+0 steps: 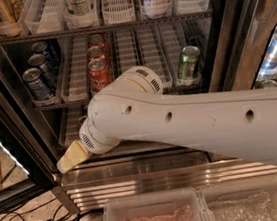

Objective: Pick pepsi can from middle shelf of fridge

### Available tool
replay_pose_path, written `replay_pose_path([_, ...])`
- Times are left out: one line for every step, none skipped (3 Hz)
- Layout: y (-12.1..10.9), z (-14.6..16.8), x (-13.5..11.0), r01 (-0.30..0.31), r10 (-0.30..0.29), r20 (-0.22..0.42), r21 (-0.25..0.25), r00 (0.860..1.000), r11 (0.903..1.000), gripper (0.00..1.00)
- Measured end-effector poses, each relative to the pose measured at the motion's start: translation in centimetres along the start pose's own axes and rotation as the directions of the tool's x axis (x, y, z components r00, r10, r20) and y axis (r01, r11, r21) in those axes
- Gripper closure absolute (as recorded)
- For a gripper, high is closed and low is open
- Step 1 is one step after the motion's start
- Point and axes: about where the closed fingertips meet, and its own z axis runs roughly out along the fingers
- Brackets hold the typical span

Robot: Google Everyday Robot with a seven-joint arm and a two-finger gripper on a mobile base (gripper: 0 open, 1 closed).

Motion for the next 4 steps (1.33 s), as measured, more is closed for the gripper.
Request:
replay_pose_path([-0.4, 0.9, -1.6, -0.049, 0.049, 0.074, -0.001, 0.996, 0.9988, 0.0])
replay_pose_path([-1.4, 2.9, -5.6, -0.114, 0.115, 0.208, -0.017, 0.971, 0.9933, 0.0])
replay_pose_path([-2.2, 4.1, -8.2, -0.159, 0.161, 0.274, -0.029, 0.948, 0.9868, 0.0])
replay_pose_path([-2.2, 4.0, -8.4, -0.179, 0.18, 0.281, -0.03, 0.943, 0.9834, 0.0])
